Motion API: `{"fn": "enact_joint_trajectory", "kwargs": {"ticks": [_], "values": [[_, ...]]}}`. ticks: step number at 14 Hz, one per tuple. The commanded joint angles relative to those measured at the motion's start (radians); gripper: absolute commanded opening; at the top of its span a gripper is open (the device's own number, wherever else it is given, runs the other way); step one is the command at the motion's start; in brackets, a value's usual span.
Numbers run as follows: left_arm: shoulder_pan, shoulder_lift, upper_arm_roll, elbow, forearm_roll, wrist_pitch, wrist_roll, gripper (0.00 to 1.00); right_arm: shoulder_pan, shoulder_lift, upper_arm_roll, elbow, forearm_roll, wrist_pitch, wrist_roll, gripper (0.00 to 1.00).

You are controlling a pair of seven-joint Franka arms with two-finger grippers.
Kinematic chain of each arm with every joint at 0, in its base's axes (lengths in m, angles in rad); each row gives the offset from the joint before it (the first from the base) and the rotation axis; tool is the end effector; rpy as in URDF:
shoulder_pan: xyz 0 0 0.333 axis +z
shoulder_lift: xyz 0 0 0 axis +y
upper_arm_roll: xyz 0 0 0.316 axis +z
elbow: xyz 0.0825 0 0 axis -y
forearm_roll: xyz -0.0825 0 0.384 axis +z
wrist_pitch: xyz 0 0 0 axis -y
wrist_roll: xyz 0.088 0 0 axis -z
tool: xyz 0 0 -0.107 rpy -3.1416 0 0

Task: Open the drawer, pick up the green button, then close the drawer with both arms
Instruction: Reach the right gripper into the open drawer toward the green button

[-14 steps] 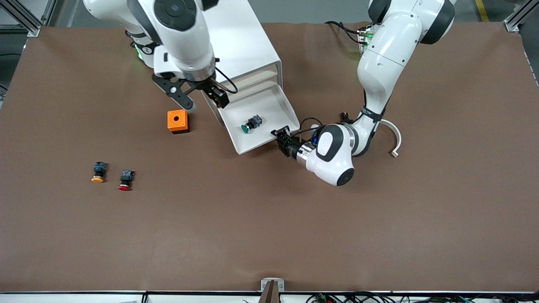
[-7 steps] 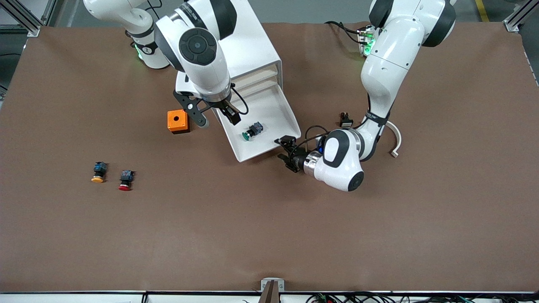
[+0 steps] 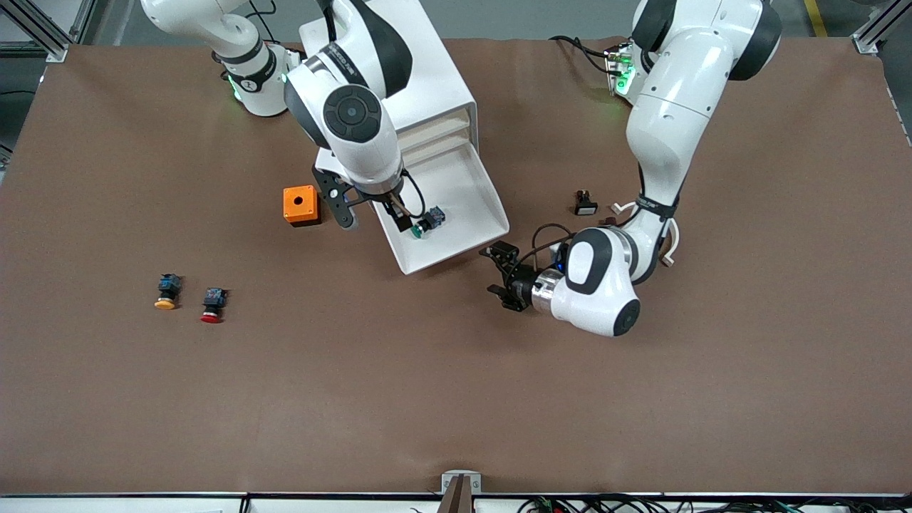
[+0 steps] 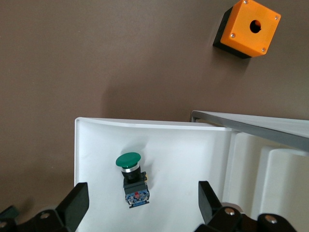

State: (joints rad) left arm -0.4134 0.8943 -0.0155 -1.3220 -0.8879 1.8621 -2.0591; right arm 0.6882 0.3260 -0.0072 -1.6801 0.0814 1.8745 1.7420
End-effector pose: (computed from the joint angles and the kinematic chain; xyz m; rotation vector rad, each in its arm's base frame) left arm 0.6285 -0.3506 0.1940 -1.4385 -2.4077 1.2969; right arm 0.4897 0.4053 0.4014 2.5989 -1.5760 -0.1754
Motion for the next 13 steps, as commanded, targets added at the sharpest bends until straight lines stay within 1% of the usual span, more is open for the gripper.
{"fn": "enact_joint_trajectory", "kwargs": {"ticks": [1, 4, 5, 8, 13], "values": [[0.036, -0.009, -0.001, 0.023, 0.056, -0.015, 0.008, 1.00, 0.022, 0.039, -0.007, 0.016, 0.011, 0.031, 0.008, 1.00], [0.071, -0.026, 0.002, 0.026, 0.084, -0.020, 0.008, 1.00, 0.050, 0.062, -0.007, 0.017, 0.005, 0.045, -0.090, 1.00], [0.077, -0.043, 0.005, 0.033, 0.111, -0.020, 0.008, 1.00, 0.051, 0.070, -0.007, 0.017, 0.006, 0.046, -0.116, 1.00], [0.079, -0.084, 0.003, 0.033, 0.260, -0.018, 0.007, 1.00, 0.060, 0.085, -0.007, 0.013, 0.006, 0.064, -0.173, 1.00], [0.131, -0.144, -0.001, 0.032, 0.395, -0.020, 0.008, 1.00, 0.080, 0.123, -0.007, 0.008, 0.005, 0.110, -0.190, 1.00]]}}
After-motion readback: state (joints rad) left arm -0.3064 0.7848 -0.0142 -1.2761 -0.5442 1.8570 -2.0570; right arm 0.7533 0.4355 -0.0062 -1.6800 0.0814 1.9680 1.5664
